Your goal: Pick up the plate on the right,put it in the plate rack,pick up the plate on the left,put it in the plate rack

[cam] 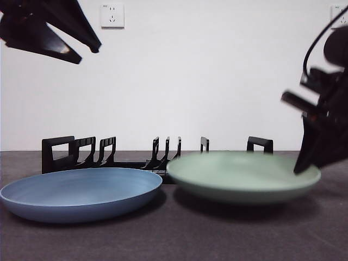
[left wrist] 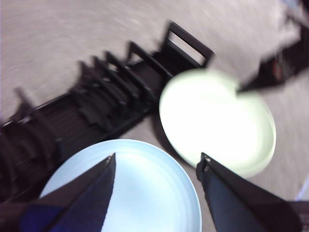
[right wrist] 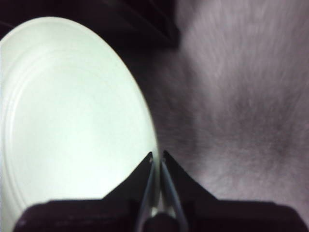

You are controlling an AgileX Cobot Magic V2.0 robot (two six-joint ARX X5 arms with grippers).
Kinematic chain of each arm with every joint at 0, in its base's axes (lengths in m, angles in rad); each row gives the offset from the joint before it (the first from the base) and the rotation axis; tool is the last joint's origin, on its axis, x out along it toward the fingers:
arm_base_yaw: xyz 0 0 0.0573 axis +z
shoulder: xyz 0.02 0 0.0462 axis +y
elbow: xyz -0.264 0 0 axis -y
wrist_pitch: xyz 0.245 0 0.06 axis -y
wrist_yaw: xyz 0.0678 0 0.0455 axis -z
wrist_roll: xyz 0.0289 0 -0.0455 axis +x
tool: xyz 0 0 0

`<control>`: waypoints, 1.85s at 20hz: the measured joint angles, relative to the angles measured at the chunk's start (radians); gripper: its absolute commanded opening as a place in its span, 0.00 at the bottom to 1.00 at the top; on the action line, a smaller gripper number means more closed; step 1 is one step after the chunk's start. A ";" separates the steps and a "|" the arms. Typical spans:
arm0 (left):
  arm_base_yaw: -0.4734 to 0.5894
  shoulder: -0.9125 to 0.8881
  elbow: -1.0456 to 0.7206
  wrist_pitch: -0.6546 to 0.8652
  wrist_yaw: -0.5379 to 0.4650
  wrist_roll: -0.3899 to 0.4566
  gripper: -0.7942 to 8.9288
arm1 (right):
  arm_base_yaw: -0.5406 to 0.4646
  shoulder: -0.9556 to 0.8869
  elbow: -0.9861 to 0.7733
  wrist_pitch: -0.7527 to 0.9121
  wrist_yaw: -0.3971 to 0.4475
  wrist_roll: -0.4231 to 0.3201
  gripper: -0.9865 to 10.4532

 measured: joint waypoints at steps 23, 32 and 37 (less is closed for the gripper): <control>-0.640 0.126 0.000 -0.091 -0.515 0.630 0.07 | 0.216 -0.105 0.257 -0.354 -0.082 0.037 0.07; -0.679 0.129 0.000 -0.098 -0.512 0.600 0.07 | 0.215 -0.145 0.268 -0.299 -0.054 0.036 0.34; -0.671 0.129 0.000 -0.027 -0.532 0.449 0.07 | 0.209 -0.295 0.270 -0.130 0.133 0.037 0.33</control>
